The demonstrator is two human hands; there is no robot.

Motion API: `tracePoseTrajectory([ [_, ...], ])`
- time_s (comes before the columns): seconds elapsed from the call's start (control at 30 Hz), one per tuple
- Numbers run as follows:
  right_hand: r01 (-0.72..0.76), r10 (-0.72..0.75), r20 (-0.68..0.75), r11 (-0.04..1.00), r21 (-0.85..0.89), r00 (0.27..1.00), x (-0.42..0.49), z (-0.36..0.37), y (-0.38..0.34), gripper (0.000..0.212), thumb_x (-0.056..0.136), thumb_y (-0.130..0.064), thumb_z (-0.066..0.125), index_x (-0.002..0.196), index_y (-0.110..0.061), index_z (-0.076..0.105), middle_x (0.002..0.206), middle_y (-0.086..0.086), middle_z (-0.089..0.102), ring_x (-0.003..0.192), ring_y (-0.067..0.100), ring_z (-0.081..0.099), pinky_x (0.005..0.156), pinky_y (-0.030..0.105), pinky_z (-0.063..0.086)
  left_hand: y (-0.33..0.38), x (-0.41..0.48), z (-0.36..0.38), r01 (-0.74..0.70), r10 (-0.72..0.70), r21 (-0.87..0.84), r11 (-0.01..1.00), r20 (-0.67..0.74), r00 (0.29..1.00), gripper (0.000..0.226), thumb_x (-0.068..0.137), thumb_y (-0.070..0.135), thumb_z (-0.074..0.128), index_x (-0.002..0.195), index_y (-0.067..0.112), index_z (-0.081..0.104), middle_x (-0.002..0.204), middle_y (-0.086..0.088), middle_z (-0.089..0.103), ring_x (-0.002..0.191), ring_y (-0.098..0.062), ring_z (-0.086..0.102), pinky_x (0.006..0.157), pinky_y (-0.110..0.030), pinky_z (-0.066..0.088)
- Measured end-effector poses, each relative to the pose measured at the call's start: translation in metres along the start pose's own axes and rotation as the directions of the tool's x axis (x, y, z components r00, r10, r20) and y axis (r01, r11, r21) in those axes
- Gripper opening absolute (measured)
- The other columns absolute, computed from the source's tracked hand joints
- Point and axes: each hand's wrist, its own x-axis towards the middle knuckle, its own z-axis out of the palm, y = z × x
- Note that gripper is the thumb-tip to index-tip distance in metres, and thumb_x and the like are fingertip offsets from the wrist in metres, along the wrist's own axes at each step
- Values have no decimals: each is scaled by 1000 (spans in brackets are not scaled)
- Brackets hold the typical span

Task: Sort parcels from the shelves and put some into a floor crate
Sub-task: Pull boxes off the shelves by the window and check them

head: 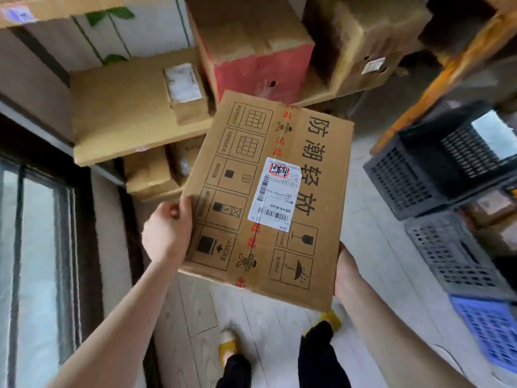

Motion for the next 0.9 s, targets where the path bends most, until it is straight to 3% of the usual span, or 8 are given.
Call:
tracePoseTrajectory([
  [0.2, 43, -38, -38, 989, 140, 999, 45, -127, -66, 28, 95, -22, 38, 80, -13, 60, 76, 11, 69, 70, 30, 64, 59, 34, 53, 131, -39, 108, -146, 134, 53, 988, 183, 974, 48, 94, 48, 40, 98, 6, 64, 82, -11, 64, 73, -30, 58, 62, -30, 49],
  [0.3, 107, -92, -79, 969, 221, 993, 72, -209, -116, 33, 95, -30, 38, 99, -8, 63, 98, 18, 70, 82, 34, 67, 65, 40, 57, 221, -68, 178, -252, 233, 19, 968, 321, 918, 44, 96, 43, 39, 95, 4, 61, 78, -8, 57, 58, -19, 49, 48, -20, 34],
  [0.43, 236, -199, -135, 897, 375, 971, 86, -283, -179, 36, 98, -39, 36, 90, -18, 64, 80, 5, 71, 67, 19, 70, 52, 28, 53, 318, -97, 250, -401, 362, 4, 916, 422, 831, 46, 94, 45, 41, 102, 4, 62, 79, -7, 55, 67, -23, 50, 53, -22, 37],
  [0.53, 259, -201, -171, 851, 457, 965, 106, -321, -219, 55, 93, -58, 26, 97, -20, 66, 88, 7, 72, 77, 21, 68, 57, 28, 51, 378, -102, 309, -477, 408, 5, 879, 512, 756, 49, 91, 52, 42, 105, 8, 60, 81, -7, 60, 70, -23, 57, 51, -23, 42],
  [0.63, 243, -165, -190, 814, 528, 968, 141, -350, -249, 67, 78, -75, 39, 120, -27, 58, 113, 6, 65, 102, 26, 60, 79, 41, 50, 432, -102, 368, -615, 493, 61, 786, 540, 683, 57, 88, 59, 41, 110, 8, 58, 92, -13, 66, 85, -33, 63, 72, -34, 53],
  [0.7, 241, -143, -215, 800, 549, 966, 171, -366, -269, 81, 65, -75, 57, 130, -27, 51, 127, 9, 59, 115, 32, 55, 95, 53, 44, 466, -99, 411, -677, 541, 71, 733, 543, 642, 55, 89, 57, 41, 107, 8, 57, 89, -11, 64, 83, -33, 60, 72, -34, 48],
  [0.8, 244, -136, -227, 788, 565, 964, 227, -386, -302, 68, 68, -63, 63, 121, -21, 59, 116, 12, 66, 107, 35, 61, 93, 55, 46, 511, -90, 481, -711, 572, 53, 701, 555, 604, 51, 90, 57, 41, 98, 9, 57, 80, -6, 61, 75, -27, 58, 69, -33, 50],
  [0.9, 230, -86, -265, 781, 580, 960, 287, -403, -338, 49, 81, -55, 56, 113, -19, 62, 106, 12, 69, 97, 34, 65, 83, 49, 52, 551, -74, 552, -750, 593, 56, 659, 574, 565, 56, 89, 58, 41, 106, 8, 59, 92, -14, 67, 86, -35, 63, 76, -39, 53],
])
